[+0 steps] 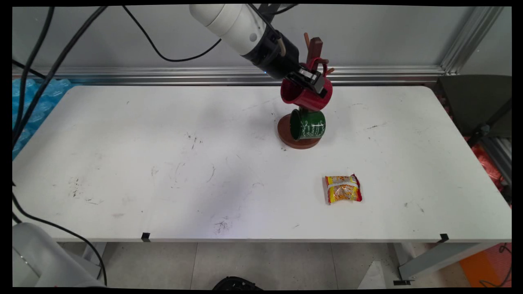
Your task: Pick up the red mug from the rack, then place the picked object on the table
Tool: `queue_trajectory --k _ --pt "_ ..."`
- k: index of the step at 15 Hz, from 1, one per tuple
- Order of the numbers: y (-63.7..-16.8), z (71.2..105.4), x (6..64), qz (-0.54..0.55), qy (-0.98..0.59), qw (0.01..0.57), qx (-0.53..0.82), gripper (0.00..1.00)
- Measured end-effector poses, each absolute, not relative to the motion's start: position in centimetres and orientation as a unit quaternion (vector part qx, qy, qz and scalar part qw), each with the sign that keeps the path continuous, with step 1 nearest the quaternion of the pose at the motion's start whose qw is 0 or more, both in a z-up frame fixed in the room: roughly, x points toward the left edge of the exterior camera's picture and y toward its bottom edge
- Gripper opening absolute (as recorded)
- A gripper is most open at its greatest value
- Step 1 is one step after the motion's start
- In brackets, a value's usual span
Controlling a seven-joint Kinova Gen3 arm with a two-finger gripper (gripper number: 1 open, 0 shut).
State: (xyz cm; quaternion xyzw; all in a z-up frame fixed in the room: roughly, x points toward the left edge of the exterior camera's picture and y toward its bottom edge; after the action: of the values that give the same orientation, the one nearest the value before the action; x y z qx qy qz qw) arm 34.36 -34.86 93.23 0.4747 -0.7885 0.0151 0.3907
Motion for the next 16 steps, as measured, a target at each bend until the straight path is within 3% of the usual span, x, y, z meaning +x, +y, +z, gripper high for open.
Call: queue_trajectory --k 6,16 --pt "-34.1 93.2 34.4 0.016 -0.790 0.392 0.471 0.00" --pt "-31.5 96.4 34.4 0.002 -0.796 0.415 0.441 0.00"
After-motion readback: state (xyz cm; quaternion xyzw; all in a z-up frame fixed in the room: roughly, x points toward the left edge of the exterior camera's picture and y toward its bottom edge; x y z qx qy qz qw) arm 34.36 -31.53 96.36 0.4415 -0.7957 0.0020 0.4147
